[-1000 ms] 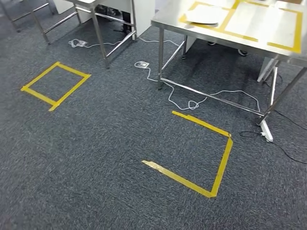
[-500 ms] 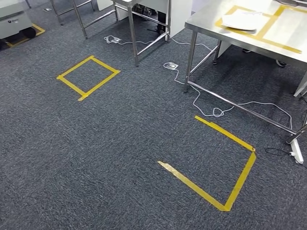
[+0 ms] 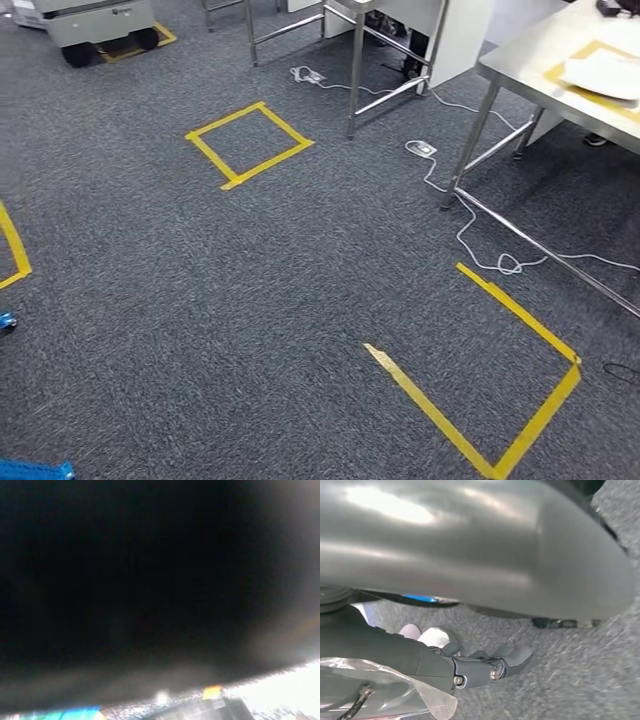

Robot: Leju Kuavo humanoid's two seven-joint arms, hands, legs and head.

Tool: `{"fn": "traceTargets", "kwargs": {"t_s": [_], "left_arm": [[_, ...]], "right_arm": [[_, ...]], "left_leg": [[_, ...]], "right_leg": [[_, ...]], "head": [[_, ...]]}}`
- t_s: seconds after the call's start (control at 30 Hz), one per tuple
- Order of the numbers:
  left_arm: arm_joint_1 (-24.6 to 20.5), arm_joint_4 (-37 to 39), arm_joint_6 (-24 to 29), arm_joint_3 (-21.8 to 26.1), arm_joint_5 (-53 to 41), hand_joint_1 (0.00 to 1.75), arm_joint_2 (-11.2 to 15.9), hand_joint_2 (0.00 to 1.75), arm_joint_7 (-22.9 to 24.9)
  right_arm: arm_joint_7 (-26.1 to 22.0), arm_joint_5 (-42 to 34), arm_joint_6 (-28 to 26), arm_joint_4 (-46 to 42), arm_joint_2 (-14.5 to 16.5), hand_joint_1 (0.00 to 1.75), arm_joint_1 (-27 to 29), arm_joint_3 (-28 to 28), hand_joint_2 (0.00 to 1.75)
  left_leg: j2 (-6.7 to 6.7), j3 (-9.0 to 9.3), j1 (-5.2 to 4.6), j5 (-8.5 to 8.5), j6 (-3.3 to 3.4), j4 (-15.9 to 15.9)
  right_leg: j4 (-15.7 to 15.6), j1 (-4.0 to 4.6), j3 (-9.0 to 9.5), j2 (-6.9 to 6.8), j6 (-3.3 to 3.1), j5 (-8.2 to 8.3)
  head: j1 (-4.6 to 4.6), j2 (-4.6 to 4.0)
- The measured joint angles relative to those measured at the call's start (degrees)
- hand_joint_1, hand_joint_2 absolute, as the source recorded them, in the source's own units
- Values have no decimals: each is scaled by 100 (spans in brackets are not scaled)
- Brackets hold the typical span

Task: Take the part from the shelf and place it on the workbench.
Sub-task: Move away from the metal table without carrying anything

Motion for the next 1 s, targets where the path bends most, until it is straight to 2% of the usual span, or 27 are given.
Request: {"fn": "traceTargets", "kwargs": {"t_s": [0.03,0.07,0.1,0.13,0.17,0.2,0.23,0.27,0.33,0.4,0.43,0.5,0.53,0.57,0.6,0.63,0.67,0.7,0.73,0.77,0.8,0.83,0.9,0.93,0.97,1.0], "left_arm": [[-7,-10,4,-14,6,0,10,0,12],[-13,-15,5,-29,8,0,19,0,16],[-16,-18,5,-43,12,0,21,0,19],[-17,-20,5,-60,22,0,21,0,22],[-18,-22,5,-80,35,0,21,0,26],[-21,-24,5,-97,50,0,21,0,29],[-26,-27,5,-114,67,0,19,0,30],[-38,-30,5,-130,84,0,17,0,30],[-56,-38,5,-154,113,0,11,0,29],[-54,-46,7,-173,131,0,18,0,28],[-50,-50,8,-183,137,0,25,0,28],[-59,-55,9,-197,149,0,40,0,27],[-69,-57,9,-200,160,0,40,0,26],[-79,-57,9,-202,173,0,40,0,23],[-84,-57,9,-206,190,0,40,0,20],[-83,-57,9,-211,206,0,41,0,17],[-77,-57,9,-218,217,0,46,0,15],[-72,-57,9,-225,228,0,52,0,14],[-69,-57,9,-231,236,0,58,0,14],[-74,-58,9,-235,238,0,60,0,13],[-82,-59,9,-238,241,0,58,0,11],[-86,-60,9,-239,243,0,55,0,10],[-78,-62,9,-248,246,0,53,0,8],[-71,-62,9,-255,250,0,52,0,8],[-67,-62,9,-262,255,0,55,0,8],[-70,-62,9,-268,260,0,59,0,8]], "right_arm": [[13,18,1,4,3,0,6,-7,0],[25,31,1,10,7,0,14,-10,0],[36,43,1,19,10,0,20,-13,0],[47,58,1,28,11,0,23,-17,0],[53,82,0,38,12,0,24,-26,0],[56,108,1,46,13,0,22,-37,0],[59,133,1,55,13,0,21,-48,0],[60,156,0,66,15,0,23,-58,0],[79,192,-2,91,23,0,25,-72,0],[102,222,-2,109,33,0,16,-81,0],[108,236,-1,114,38,0,9,-87,0],[111,263,0,125,51,0,5,-98,0],[117,277,0,134,55,0,10,-104,0],[123,298,0,145,60,0,15,-107,0],[132,323,0,158,63,0,15,-108,0],[141,346,0,171,67,0,11,-110,0],[146,366,0,182,70,0,6,-112,0],[151,376,0,193,74,0,0,-114,0],[155,379,0,201,79,0,-4,-115,0],[159,380,-1,209,81,0,-7,-118,0],[160,381,-1,217,84,0,-9,-119,0],[162,381,-2,225,84,0,-14,-121,0],[164,382,-2,236,84,0,-35,-122,0],[165,381,-2,240,84,0,-53,-122,0],[165,382,-2,243,84,0,-70,-124,0],[164,383,-1,246,84,0,-84,-124,0]], "left_leg": [[-64,-8,-7,2,20,1],[-136,-14,-18,3,35,3],[-212,-13,-32,3,42,5],[-294,-7,-46,1,44,7],[-377,5,-58,-1,47,8],[-459,19,-69,-3,48,8],[-539,25,-73,-4,49,9],[-619,21,-85,-10,40,20],[-767,-26,-80,-10,-5,37],[-890,-72,-59,6,-76,42],[-836,-96,-57,-18,-110,72],[-536,-245,-60,-237,-172,391],[-354,-405,-49,-422,-207,714],[-253,-599,-28,-606,-241,1100],[-205,-768,-2,-723,-276,1433],[-178,-859,25,-737,-307,1613],[-153,-841,51,-638,-336,1576],[-107,-709,74,-451,-362,1323],[-1,-498,92,-240,-386,931],[126,-301,90,-99,-393,560],[215,-160,84,-17,-367,291],[267,-93,73,1,-326,150],[170,-110,50,-14,-211,133],[116,-117,51,-7,-169,129],[60,-121,54,4,-126,122],[5,-124,61,16,-86,114]], "right_leg": [[404,1,-192,160,-1,-191],[839,3,-417,241,-7,-358],[1171,7,-608,272,-17,-439],[1300,15,-714,286,-35,-399],[1187,25,-712,301,-62,-240],[886,35,-618,340,-99,-6],[476,43,-470,465,-142,240],[92,40,-323,611,-182,412],[-320,42,-146,814,-213,518],[-393,47,-89,726,-220,513],[-432,39,-62,653,-237,531],[-508,12,-17,483,-275,561],[-519,14,-2,390,-288,556],[-519,15,3,295,-297,544],[-518,15,3,200,-297,531],[-517,12,3,109,-289,515],[-515,6,6,27,-275,494],[-512,-4,19,-50,-253,470],[-505,-13,45,-123,-224,439],[-489,-8,76,-187,-184,396],[-474,1,109,-248,-142,360],[-464,13,137,-301,-101,332],[-473,16,218,-404,-35,312],[-466,3,238,-375,-2,287],[-387,-13,218,-261,23,214],[-181,-24,115,-101,42,77]], "head": [[11,0],[17,0],[18,0],[20,0],[21,0],[21,0],[21,0],[19,0],[18,0],[20,0],[19,0],[-18,0],[-34,0],[-49,0],[-50,0],[-50,0],[-50,0],[-50,-1],[-51,-1],[-57,-1],[-51,-1],[-41,0],[-20,0],[-16,0],[-12,0],[-5,0]]}}
